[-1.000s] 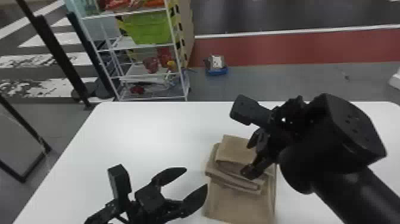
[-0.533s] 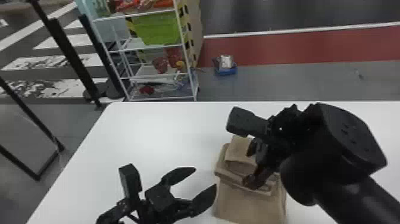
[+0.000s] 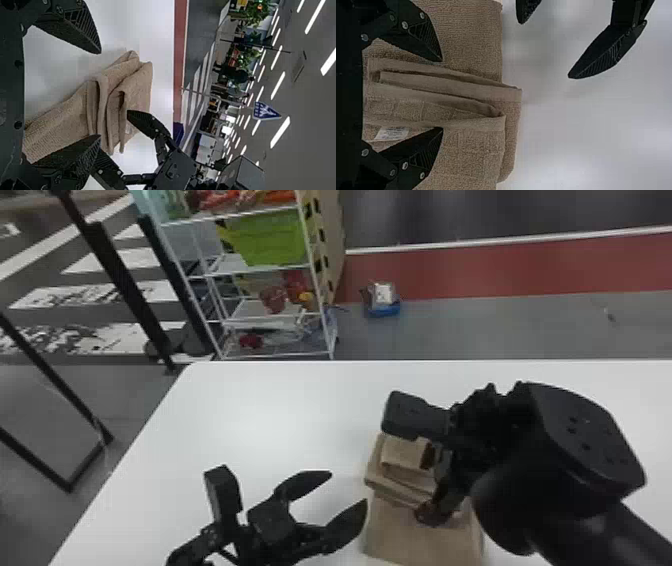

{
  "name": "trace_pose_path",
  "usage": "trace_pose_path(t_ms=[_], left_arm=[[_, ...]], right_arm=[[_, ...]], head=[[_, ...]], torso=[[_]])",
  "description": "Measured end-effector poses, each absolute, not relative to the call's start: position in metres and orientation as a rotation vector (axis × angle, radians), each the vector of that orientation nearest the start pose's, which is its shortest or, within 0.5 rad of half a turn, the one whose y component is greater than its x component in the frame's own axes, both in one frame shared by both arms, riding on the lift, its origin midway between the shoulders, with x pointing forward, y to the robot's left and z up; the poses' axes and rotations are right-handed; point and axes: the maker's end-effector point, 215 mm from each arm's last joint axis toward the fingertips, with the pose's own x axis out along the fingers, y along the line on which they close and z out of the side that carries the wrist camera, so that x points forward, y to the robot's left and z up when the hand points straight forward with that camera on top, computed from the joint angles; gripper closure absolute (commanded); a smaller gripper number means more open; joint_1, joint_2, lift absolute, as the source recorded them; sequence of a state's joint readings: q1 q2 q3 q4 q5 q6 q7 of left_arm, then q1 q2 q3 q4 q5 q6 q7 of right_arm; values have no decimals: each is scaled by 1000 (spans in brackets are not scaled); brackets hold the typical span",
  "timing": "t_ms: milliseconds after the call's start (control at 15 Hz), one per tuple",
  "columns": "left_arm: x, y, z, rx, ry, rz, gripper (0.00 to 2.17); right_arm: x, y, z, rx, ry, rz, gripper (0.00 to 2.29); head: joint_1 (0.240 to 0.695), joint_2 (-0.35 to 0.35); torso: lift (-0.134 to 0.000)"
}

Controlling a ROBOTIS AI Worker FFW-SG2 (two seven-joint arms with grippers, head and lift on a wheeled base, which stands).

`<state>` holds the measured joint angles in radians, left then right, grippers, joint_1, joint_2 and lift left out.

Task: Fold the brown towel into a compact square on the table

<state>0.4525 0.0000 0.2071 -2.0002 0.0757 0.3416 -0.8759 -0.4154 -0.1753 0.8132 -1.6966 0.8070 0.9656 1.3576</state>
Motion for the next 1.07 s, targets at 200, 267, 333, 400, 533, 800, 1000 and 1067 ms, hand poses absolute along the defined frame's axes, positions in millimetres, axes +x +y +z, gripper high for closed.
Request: trace_pose_path(t_ms=[200, 267, 333, 400, 533, 800, 1000, 1067], left_arm=[[391, 165, -413, -170, 317, -678, 144], [391, 165, -413, -168, 314, -678, 144], [392, 166, -413, -166, 312, -677, 144], [392, 166, -413, -166, 312, -676, 144], [392, 166, -413, -165, 310, -676, 144], [392, 165, -412, -163, 305, -678, 144], [393, 164, -412, -163, 303, -680, 144], [393, 163, -412, -163, 303, -682, 144]], right_arm=[[439, 8, -440, -903, 883, 1220, 421], [438, 7, -442, -904, 886, 1220, 468], [438, 7, -442, -905, 887, 1220, 471], [438, 7, -443, -905, 888, 1220, 529], [439, 5, -444, -905, 893, 1217, 701], [445, 3, -439, -883, 889, 1202, 994], [449, 1, -436, -881, 878, 1200, 1332], [451, 2, -435, -881, 868, 1207, 1332]], head=[[695, 233], [695, 233], [695, 232], [695, 232], [695, 230], [695, 224], [695, 219], [695, 218]], torso=[[-124], [-124], [-124], [-124], [-124], [-124], [-124], [-124]])
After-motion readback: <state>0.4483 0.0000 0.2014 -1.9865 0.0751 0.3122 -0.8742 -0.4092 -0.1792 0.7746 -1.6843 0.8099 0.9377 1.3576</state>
